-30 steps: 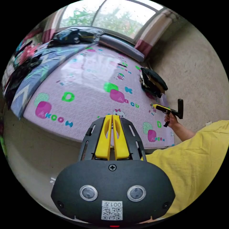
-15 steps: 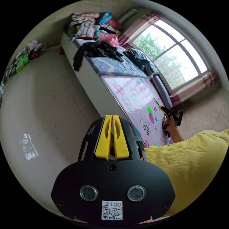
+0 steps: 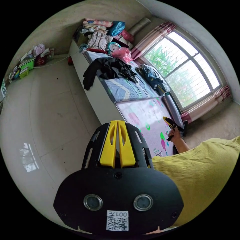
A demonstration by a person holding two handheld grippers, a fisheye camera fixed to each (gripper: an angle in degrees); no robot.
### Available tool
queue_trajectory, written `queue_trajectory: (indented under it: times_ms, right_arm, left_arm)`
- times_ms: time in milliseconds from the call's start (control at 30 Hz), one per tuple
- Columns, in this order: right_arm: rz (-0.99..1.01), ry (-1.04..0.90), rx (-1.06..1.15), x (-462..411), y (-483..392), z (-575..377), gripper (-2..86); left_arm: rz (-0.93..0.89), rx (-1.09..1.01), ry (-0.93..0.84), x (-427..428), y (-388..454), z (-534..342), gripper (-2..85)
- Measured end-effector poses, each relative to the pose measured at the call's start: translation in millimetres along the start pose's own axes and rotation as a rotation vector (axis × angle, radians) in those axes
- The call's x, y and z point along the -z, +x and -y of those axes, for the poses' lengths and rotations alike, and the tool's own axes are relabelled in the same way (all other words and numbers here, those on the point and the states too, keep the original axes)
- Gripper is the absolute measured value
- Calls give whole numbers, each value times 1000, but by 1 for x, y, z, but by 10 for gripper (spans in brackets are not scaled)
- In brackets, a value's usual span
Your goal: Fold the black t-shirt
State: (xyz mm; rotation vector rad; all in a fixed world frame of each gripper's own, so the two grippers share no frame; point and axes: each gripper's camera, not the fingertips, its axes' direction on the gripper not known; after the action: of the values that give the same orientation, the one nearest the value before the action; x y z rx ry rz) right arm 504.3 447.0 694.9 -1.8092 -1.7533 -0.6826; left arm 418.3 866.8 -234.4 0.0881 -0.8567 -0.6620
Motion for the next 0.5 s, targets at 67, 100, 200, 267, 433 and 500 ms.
queue_trajectory:
  times_ms: [67,100,200,267,433,500]
  right_arm:
    - [10,1,-4,-34,13,27,6]
    - [13,-1,4,-44,14,34,6]
    - [27,-29,51,-94,14,71,5]
    - [56,-38,102,-133,4,95,5]
    - [53,-54,184,-217,-16,127,5]
    - [31,-56,192,-249,-20,136,5]
  left_arm:
    - [-5,-26,11,1,-11,35,-14]
    - [-2,-53,24,2,-18,56,-14]
    - [28,-72,29,-3,-41,104,-13]
    - [17,-68,17,-8,-57,130,-13]
    - [56,-153,-41,-23,-106,218,-13]
    - [60,-202,-73,-29,-124,253,-13]
